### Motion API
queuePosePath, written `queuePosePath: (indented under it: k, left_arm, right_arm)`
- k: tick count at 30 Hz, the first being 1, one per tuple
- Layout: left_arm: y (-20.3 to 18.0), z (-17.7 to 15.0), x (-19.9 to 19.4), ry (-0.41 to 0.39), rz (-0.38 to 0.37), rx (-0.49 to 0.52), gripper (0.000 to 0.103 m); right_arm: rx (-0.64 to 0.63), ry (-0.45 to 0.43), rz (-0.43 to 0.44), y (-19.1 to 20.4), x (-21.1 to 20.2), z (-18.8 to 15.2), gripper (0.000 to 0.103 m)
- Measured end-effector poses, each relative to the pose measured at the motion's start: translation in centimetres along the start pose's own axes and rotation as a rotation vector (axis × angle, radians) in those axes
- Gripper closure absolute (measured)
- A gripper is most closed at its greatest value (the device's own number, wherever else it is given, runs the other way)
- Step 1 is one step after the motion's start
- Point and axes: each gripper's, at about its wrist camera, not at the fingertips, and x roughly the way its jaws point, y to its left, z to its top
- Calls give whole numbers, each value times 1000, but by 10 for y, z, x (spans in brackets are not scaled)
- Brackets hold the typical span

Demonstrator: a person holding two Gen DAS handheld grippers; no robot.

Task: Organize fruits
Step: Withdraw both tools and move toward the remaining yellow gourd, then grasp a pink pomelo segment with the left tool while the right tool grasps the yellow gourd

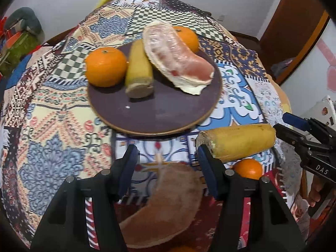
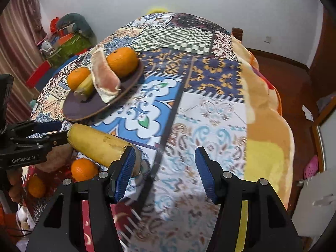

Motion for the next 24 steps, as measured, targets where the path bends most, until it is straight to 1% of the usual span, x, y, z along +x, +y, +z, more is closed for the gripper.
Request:
queuePosePath:
  k: [3,5,6,7,9,10,12,14,17,24]
  left_arm:
    - [-2,0,-1,4,-15,-1,44]
    - [1,-2,-8,-11,-23,-9,44]
    - [5,-2,-12,-21,-16,-16,44]
    - [9,-3,-17,-31,-7,-24,44]
    - [18,-6,-26,-44,-3,-43,43]
    - [22,-8,-30,-47,-4,-52,43]
    - [27,-14,-37,-53,0,-57,43]
    - [30,-21,-44,-62,21,-52,43]
    - [33,-32,-50,-65,45,-52,40]
    - [25,-49,-47,-36,19,-44,38]
  right_arm:
    - [-5,0,-4,-2,-5,-2,48]
    - [-14,-5,-7,0,-8,-1,48]
    - [-24,-10,-4,0,-10,-1,45]
    - [-29,-15,5,2,-12,0,38]
    - [-40,-36,17,7,-17,0,30]
    - [-47,-45,22,10,-18,1,29]
    - [-71,-51,33,18,-18,3,29]
    - [-93,-45,45,25,-15,4,29]
    - [-119,-34,55,35,-8,6,29]
    - [-186,1,69,59,9,11,29]
